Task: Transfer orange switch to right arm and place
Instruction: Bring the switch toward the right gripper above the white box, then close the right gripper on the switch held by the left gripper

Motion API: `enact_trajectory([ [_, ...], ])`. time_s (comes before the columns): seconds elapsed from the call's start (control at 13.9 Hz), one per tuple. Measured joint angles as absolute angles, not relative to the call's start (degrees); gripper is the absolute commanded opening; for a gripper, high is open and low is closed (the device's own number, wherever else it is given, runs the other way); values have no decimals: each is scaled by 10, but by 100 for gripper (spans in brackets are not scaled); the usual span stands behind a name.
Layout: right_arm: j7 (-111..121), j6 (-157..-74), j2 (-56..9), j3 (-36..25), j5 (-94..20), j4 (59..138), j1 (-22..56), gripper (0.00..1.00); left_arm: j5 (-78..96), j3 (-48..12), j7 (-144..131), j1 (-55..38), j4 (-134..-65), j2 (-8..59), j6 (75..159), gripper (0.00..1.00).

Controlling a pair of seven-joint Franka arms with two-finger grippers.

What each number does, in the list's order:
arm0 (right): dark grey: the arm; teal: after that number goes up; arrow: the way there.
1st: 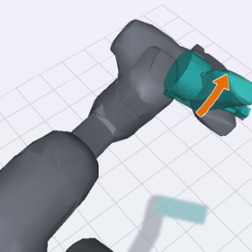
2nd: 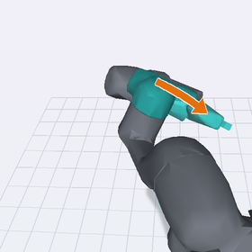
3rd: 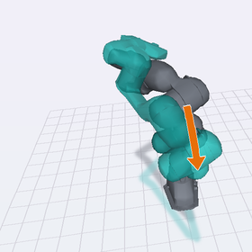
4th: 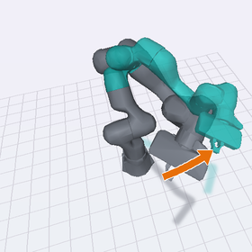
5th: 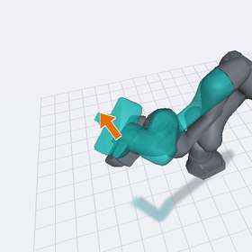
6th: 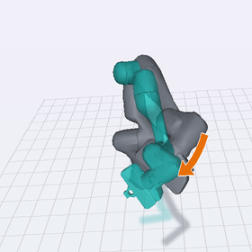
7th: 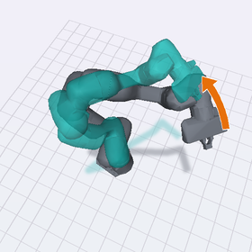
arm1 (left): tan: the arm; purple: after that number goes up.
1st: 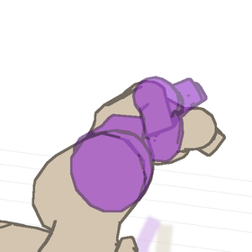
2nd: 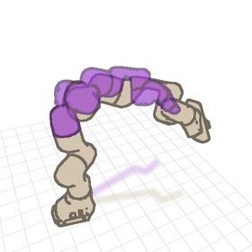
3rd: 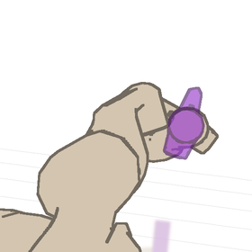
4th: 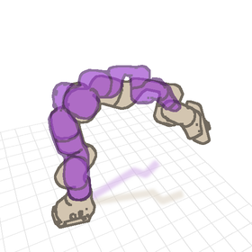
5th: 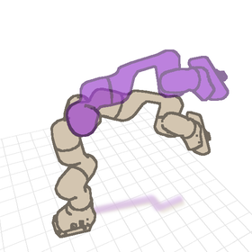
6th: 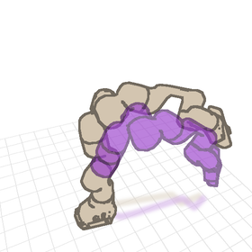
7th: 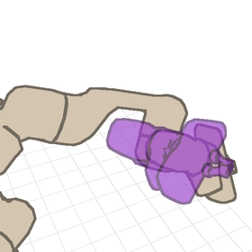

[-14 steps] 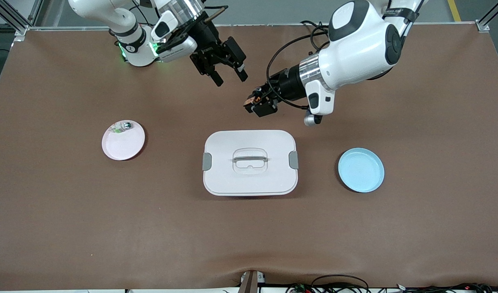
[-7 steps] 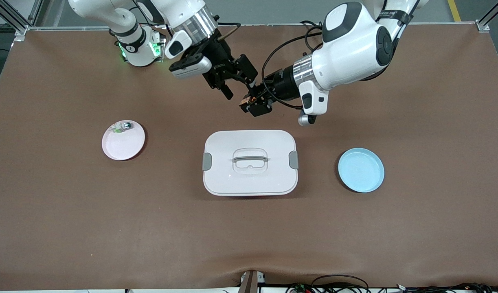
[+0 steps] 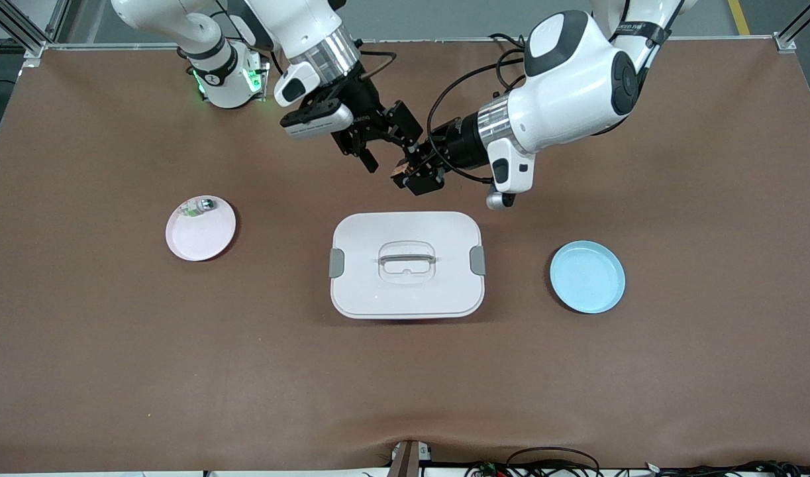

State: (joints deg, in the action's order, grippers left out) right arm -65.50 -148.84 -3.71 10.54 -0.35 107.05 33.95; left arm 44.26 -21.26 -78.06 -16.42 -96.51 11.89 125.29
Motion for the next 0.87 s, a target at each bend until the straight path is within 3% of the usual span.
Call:
enact_trajectory([
  [0.36,-652,-1489,-47,105,-1,1071,340,97,443,-214,-781,-165,-961,118,1253,24],
  [0.51,-652,-1489,-47,106,-1,1070,340,64,443,-214,-781,-165,-960,118,1253,24],
  [0.65,-652,-1492,-47,107,-1,1069,341,0,443,-214,-781,-166,-961,118,1253,24],
  [0.87,-672,-1494,-47,110,-2,1060,343,0,443,-214,-781,-167,-962,120,1253,24],
])
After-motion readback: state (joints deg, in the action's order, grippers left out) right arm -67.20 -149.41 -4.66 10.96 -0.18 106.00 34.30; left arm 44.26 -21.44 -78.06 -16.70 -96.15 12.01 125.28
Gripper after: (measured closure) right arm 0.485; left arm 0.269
